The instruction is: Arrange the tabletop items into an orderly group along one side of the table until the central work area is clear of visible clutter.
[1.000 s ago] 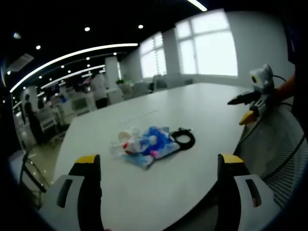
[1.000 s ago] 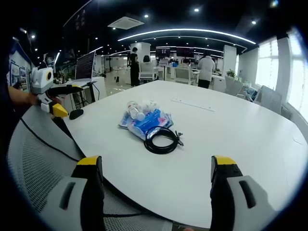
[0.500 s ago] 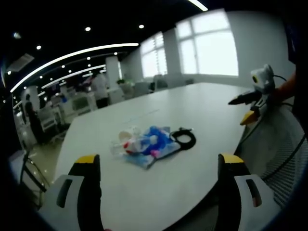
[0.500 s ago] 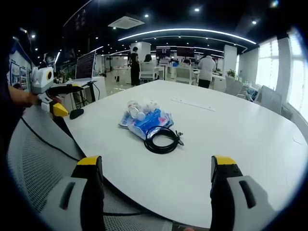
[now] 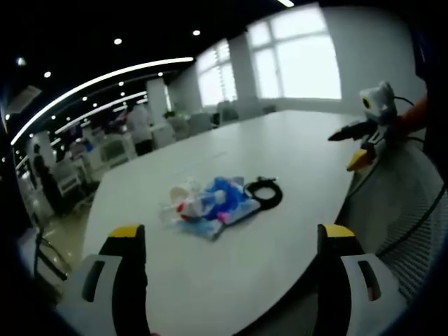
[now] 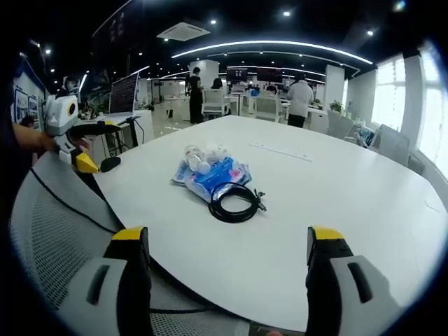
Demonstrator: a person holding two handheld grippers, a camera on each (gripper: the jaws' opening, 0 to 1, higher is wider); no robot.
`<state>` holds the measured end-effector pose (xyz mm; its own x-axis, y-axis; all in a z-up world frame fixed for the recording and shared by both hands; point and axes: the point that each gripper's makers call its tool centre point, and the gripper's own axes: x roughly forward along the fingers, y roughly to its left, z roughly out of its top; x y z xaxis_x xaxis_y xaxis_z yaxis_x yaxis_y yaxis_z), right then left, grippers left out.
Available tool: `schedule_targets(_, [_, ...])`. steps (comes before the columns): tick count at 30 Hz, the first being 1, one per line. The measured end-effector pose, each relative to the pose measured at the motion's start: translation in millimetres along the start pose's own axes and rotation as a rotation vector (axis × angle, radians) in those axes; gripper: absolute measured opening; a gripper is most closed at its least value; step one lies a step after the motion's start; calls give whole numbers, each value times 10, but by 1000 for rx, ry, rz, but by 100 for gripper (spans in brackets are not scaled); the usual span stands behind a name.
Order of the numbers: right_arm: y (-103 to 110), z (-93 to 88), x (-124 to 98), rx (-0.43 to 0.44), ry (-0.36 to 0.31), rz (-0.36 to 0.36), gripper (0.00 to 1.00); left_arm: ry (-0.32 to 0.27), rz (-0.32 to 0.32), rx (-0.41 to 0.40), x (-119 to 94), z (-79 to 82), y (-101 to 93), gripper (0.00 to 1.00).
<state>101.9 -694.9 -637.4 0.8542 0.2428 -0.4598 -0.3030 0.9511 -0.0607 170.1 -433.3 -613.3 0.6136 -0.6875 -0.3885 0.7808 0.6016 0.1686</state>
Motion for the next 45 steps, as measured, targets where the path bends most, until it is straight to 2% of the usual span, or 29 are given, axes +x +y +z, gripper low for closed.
schedule_targets(10, [-18, 5, -1, -2, -2, -8, 93, 40, -36, 79, 137, -7, 42, 100])
schedule_targets(24, [-40, 2, 0, 3, 1, -19, 93, 62, -70, 109, 422, -22, 215, 99])
schedule_targets(31, [-55, 0, -1, 4, 3, -25, 93, 77, -99, 163, 626, -42, 288, 94])
schedule_targets(45, [-80, -3, -2, 12, 4, -36, 92, 107, -158, 325, 1088, -45, 343, 83])
